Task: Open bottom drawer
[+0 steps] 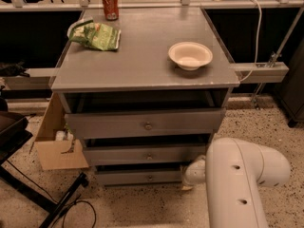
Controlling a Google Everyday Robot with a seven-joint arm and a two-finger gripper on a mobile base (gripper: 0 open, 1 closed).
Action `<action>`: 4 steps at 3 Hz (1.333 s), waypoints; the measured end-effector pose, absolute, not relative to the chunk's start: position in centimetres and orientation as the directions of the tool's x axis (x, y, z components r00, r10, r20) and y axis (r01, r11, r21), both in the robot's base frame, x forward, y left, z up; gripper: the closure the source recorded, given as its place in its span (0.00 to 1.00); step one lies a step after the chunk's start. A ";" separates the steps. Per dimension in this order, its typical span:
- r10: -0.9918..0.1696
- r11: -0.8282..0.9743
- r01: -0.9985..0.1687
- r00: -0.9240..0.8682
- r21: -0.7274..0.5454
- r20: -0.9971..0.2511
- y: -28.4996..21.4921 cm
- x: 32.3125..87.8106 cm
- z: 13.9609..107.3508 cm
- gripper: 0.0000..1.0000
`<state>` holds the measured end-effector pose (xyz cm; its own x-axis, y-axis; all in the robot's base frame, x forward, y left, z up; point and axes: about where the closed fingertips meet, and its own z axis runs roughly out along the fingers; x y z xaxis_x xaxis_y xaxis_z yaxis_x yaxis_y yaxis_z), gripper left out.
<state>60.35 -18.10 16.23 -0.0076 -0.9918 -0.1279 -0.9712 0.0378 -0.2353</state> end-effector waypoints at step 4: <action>-0.995 0.044 -0.973 -0.021 -0.225 -0.100 -19.7 59.9 18.6 1.00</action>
Offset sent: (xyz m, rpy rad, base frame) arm -0.1571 -0.1374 0.0583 -0.2667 0.2253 -0.0907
